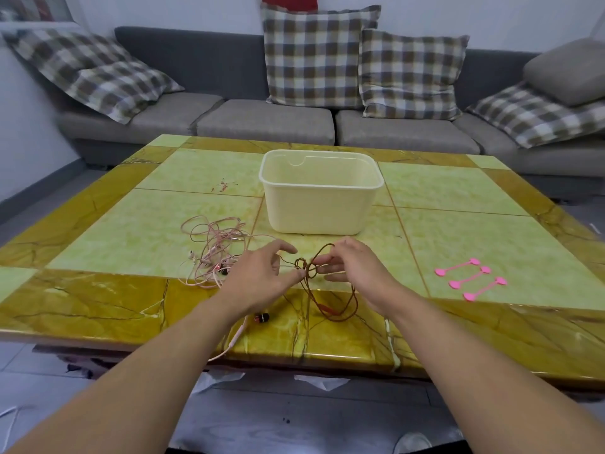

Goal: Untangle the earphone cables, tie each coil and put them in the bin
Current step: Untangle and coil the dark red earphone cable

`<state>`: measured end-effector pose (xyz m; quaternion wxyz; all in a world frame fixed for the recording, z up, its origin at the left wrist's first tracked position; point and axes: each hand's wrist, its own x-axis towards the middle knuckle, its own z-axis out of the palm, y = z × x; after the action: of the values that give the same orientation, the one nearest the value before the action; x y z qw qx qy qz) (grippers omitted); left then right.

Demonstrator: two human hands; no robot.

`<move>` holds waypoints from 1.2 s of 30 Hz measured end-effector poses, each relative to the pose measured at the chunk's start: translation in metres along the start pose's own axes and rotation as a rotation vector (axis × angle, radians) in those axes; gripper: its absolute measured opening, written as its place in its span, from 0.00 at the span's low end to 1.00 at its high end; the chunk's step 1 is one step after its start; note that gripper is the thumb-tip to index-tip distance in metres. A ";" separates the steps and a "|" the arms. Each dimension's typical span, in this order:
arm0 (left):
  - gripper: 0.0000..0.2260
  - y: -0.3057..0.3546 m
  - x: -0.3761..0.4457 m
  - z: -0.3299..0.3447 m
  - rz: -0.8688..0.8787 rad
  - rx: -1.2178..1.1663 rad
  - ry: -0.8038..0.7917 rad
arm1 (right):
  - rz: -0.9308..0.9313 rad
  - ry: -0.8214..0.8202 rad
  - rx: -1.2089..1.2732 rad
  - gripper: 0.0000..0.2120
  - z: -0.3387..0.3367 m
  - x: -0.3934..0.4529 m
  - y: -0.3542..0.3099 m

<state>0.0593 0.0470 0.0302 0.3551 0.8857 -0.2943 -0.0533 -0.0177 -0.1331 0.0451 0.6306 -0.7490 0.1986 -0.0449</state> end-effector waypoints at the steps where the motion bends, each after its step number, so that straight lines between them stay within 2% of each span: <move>1: 0.11 0.001 0.001 -0.001 -0.014 -0.003 0.027 | 0.045 0.006 0.103 0.07 0.000 -0.001 -0.002; 4: 0.12 0.001 0.001 -0.003 -0.027 -0.028 0.088 | 0.141 0.068 0.340 0.10 0.000 -0.006 -0.009; 7: 0.15 -0.002 0.001 -0.004 -0.009 -0.224 0.124 | 0.206 0.189 0.561 0.09 -0.003 -0.003 -0.011; 10: 0.17 0.001 0.000 -0.006 -0.002 -0.341 0.165 | 0.242 0.260 0.666 0.07 -0.004 -0.001 -0.010; 13: 0.16 0.007 -0.003 -0.008 0.012 -0.391 0.182 | 0.272 0.258 0.609 0.07 -0.002 0.000 -0.009; 16: 0.14 0.005 -0.002 -0.008 0.010 -0.418 0.187 | 0.292 0.168 0.493 0.17 0.001 0.000 -0.009; 21: 0.13 0.007 -0.005 -0.007 0.005 -0.433 0.166 | 0.183 -0.015 0.103 0.26 0.008 -0.007 -0.010; 24: 0.13 0.010 -0.006 -0.007 0.018 -0.449 0.141 | 0.117 -0.064 -0.069 0.22 0.016 -0.010 -0.009; 27: 0.13 0.010 -0.006 -0.005 0.016 -0.482 0.126 | 0.104 -0.052 -0.059 0.12 0.025 -0.007 -0.001; 30: 0.13 0.010 -0.006 -0.002 -0.056 -0.617 0.163 | 0.121 -0.020 0.044 0.03 0.030 -0.002 0.005; 36: 0.13 0.014 -0.004 -0.006 -0.133 -0.833 0.200 | 0.202 -0.134 0.192 0.11 0.031 -0.002 0.002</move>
<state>0.0511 0.0443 0.0433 0.7047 0.6847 -0.1542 -0.1039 -0.0104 -0.1034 0.0375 0.7125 -0.6626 0.2254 0.0502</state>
